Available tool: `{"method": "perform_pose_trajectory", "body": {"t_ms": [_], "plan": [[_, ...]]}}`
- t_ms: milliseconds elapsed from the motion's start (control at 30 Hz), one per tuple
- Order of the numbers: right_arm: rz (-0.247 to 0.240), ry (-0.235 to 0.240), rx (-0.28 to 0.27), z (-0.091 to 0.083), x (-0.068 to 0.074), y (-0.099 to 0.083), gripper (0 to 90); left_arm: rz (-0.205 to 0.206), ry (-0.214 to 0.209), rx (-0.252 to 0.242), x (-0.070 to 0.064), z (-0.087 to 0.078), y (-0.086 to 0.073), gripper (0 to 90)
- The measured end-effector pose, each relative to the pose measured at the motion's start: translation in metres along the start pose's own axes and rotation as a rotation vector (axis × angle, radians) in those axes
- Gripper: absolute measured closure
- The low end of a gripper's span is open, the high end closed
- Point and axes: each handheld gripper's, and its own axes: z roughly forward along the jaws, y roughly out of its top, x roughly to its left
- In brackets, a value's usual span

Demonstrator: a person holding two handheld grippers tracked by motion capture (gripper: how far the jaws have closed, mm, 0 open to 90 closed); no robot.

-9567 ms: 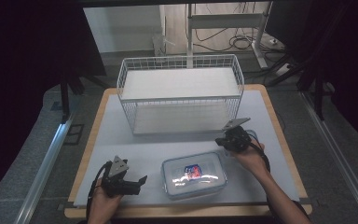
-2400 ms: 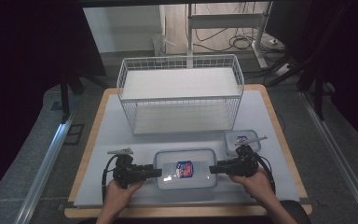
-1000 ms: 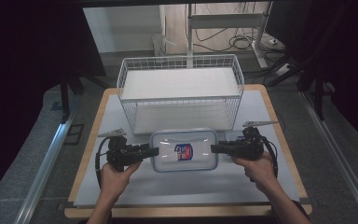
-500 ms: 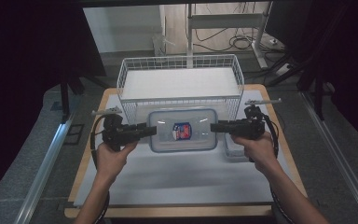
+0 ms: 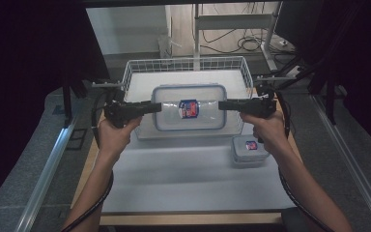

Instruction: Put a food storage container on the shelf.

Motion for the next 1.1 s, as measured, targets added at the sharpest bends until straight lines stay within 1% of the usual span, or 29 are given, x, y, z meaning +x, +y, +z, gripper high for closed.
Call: {"method": "perform_pose_trajectory", "body": {"t_ms": [167, 400, 433, 467, 500, 533, 633, 833, 900, 967, 1100], "plan": [[-0.003, -0.018, -0.012, 0.003, -0.004, 0.019, 56.6, -0.008, -0.002, 0.004, 0.008, 0.004, 0.016, 52.3], [0.022, -0.029, -0.020, 0.011, -0.013, 0.038, 56.5, -0.038, 0.004, -0.002, 0.021, 0.009, 0.038, 52.0], [0.025, -0.030, -0.022, 0.012, -0.015, 0.040, 56.5, -0.038, 0.004, -0.002, 0.021, 0.009, 0.038, 52.0], [0.025, -0.030, -0.022, 0.012, -0.015, 0.040, 56.5, -0.040, 0.005, -0.004, 0.023, 0.009, 0.041, 52.0], [0.038, -0.027, -0.025, 0.015, -0.018, 0.044, 56.5, -0.046, 0.012, -0.009, 0.025, 0.009, 0.048, 52.0], [0.044, -0.024, -0.026, 0.016, -0.019, 0.046, 56.5, -0.046, 0.012, -0.009, 0.025, 0.009, 0.048, 51.9], [0.058, -0.019, -0.030, 0.020, -0.024, 0.052, 56.5, -0.051, 0.028, -0.010, 0.029, 0.010, 0.059, 51.8], [0.074, -0.018, -0.034, 0.025, -0.030, 0.061, 56.3, -0.068, 0.034, -0.013, 0.034, 0.012, 0.066, 51.7], [0.076, -0.022, -0.032, 0.026, -0.032, 0.064, 56.2, -0.087, 0.030, -0.013, 0.039, 0.015, 0.066, 51.7], [0.077, -0.033, -0.036, 0.028, -0.035, 0.067, 56.1, -0.096, 0.026, -0.013, 0.042, 0.017, 0.066, 51.4], [0.084, -0.041, -0.036, 0.029, -0.037, 0.071, 55.8, -0.096, 0.031, -0.026, 0.045, 0.021, 0.066, 50.9]]}}
